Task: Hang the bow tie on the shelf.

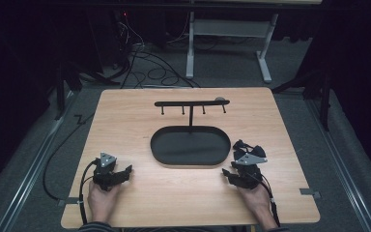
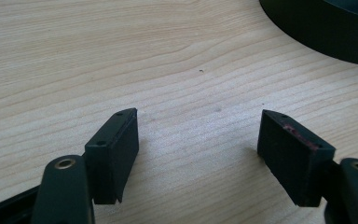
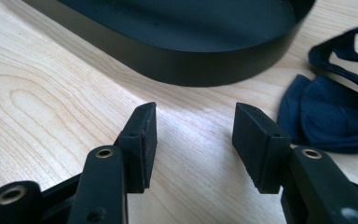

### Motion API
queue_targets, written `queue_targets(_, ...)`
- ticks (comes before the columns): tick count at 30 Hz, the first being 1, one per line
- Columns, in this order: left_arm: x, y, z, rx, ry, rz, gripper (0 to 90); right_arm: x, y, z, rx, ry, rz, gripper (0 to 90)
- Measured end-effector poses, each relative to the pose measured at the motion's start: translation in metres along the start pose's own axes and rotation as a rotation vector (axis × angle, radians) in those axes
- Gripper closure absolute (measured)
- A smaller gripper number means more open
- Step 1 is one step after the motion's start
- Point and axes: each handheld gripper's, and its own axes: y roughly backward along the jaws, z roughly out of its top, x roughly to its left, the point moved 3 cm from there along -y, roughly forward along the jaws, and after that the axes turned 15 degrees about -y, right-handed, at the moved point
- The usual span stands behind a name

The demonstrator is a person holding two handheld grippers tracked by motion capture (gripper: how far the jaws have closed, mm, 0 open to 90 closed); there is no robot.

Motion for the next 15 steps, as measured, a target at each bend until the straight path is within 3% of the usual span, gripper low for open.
queue_targets(15, 0.000, 0.000, 0.000, -0.001, 0.001, 0.000, 30.2, -0.011, 0.024, -0.005, -0.055, -0.040, 0.002, 52.1)
